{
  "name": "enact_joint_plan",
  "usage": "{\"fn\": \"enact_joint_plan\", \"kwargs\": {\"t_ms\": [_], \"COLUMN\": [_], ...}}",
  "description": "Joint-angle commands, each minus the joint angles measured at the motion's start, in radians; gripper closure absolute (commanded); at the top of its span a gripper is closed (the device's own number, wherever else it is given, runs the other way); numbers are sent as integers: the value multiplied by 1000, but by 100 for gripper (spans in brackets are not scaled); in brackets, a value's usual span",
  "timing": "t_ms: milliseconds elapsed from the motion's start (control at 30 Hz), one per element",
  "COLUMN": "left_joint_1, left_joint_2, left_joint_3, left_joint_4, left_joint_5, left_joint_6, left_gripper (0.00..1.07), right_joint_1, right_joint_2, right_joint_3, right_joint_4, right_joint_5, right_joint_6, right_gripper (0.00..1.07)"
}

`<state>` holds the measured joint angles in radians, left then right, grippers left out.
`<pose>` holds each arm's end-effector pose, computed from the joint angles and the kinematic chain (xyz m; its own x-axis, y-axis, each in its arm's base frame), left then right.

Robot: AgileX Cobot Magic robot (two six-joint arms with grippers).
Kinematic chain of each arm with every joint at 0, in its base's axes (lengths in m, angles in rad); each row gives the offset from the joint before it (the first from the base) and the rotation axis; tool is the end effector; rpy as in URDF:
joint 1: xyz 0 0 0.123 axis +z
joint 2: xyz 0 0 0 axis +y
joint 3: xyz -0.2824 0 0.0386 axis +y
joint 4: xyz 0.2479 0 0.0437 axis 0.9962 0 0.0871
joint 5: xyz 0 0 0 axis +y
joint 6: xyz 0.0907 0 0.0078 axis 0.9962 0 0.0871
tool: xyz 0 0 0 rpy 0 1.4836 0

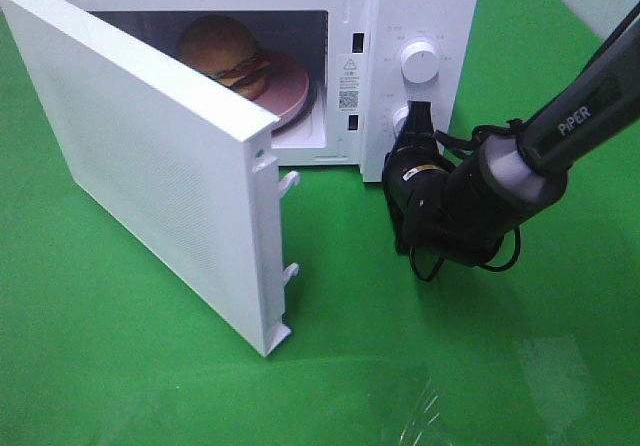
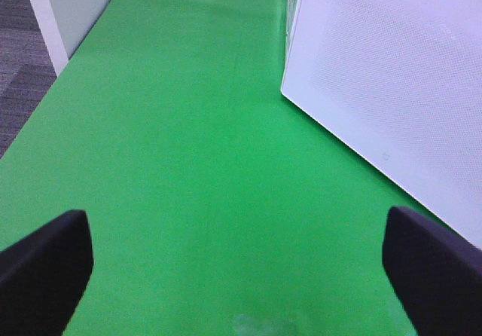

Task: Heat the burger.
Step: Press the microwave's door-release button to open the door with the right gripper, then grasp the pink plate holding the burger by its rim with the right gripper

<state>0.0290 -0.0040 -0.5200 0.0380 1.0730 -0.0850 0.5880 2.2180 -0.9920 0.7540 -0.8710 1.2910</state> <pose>-0.0085 0.0028 0.2817 -0.4402 -0.0796 -0.8944 -0.0885 0.9951 -0.0450 0.3564 0.1804 0.0744 0.0166 0.9994 0.0293 0.3511 -0.0333 0.9358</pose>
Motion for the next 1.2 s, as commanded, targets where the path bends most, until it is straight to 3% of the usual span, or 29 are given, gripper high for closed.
{"fn": "enact_joint_plan", "kwargs": {"t_ms": [33, 700, 767, 1200], "left_joint_1": [1, 1, 1, 1], "left_joint_2": [-5, -5, -5, -5], "left_joint_3": [2, 2, 2, 2], "left_joint_4": [-4, -4, -4, -4], "left_joint_5": [-4, -4, -4, -4], "left_joint_6": [-2, -2, -2, -2], "left_gripper": [10, 10, 10, 10], "right_joint_1": [-47, 11, 11, 11], "right_joint_2": [-10, -142, -197, -377], "right_joint_3": [-119, 73, 116, 210], "right_joint_4": [-144, -120, -144, -296], "right_joint_5": [-245, -29, 116, 410], "right_joint_6": [6, -21, -47, -233], "right_gripper": [107, 107, 107, 107]}}
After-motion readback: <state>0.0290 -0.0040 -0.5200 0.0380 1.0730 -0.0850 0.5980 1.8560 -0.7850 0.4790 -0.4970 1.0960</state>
